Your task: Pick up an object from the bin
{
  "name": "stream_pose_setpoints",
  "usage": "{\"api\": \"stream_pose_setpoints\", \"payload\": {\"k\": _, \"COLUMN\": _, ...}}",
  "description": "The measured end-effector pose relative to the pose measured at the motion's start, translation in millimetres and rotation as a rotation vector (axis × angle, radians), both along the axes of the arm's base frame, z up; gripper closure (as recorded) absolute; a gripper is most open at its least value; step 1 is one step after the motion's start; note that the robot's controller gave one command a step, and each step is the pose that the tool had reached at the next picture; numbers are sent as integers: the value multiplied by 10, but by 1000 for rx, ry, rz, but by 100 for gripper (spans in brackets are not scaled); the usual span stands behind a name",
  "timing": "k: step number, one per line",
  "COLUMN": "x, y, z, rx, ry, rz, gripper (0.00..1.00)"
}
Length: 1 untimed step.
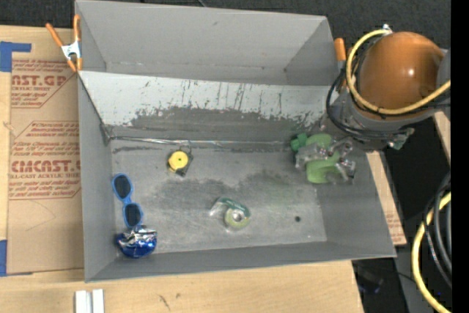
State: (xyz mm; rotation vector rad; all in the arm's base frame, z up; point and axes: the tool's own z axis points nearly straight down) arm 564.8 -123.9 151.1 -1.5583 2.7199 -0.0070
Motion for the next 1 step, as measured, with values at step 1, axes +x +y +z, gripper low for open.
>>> {"api": "stream_pose_setpoints", "payload": {"k": 1, "x": -37, "y": -60, "z": 1018, "rx": 0, "ry": -3, "rz": -22, "gripper": 100}}
